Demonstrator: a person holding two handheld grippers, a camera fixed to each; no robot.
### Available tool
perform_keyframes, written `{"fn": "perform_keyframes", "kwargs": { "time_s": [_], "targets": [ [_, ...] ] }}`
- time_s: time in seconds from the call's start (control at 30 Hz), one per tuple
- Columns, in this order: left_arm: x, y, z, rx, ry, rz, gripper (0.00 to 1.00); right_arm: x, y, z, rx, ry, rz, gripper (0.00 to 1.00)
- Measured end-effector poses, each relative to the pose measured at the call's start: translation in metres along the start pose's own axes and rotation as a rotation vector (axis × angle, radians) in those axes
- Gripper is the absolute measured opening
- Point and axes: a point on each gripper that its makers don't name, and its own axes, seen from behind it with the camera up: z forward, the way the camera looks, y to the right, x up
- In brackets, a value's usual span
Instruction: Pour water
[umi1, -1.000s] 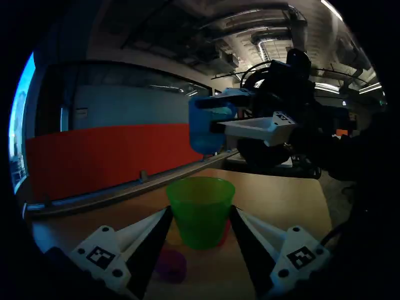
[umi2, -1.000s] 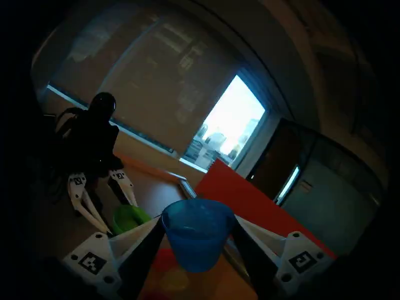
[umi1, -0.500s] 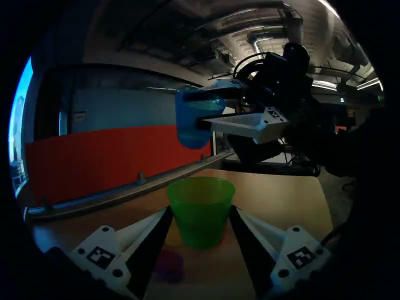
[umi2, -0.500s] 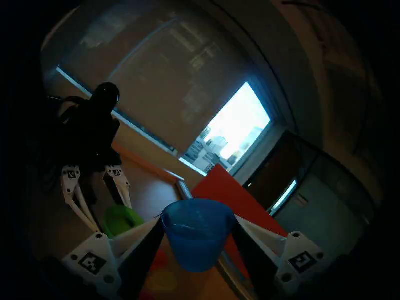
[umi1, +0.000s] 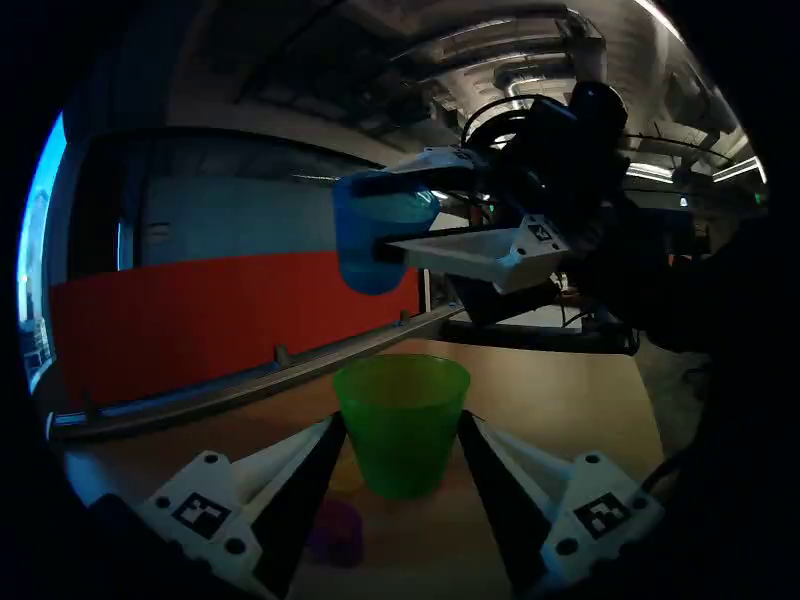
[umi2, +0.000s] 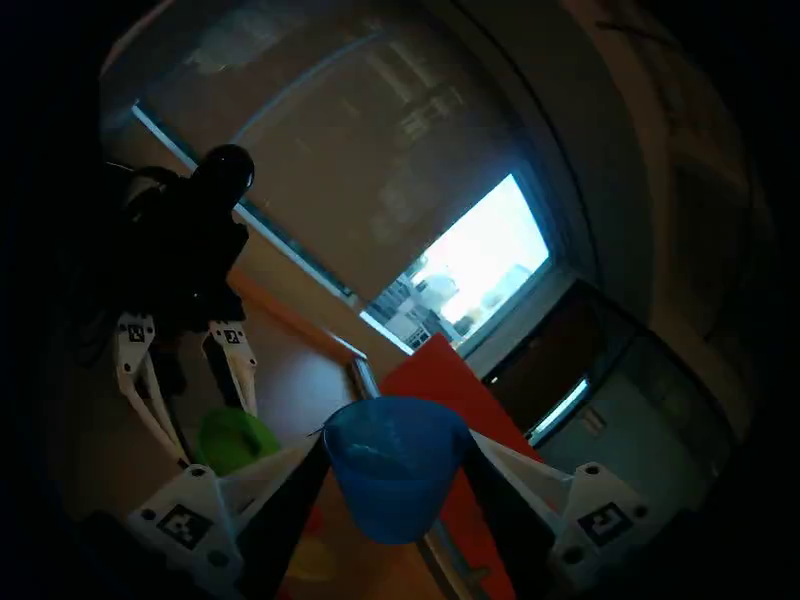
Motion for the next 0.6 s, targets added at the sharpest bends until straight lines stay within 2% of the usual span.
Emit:
{"fn": "perform_keyframes", "kwargs": {
  "time_s": [0.6],
  "targets": [
    [-0.0028, 0.0059, 0.0031, -0.013, 0.013, -0.019, 0.82, 0.0022, 0.0013, 0.0083, 0.002, -0.013, -0.123, 0.91]
  ]
}}
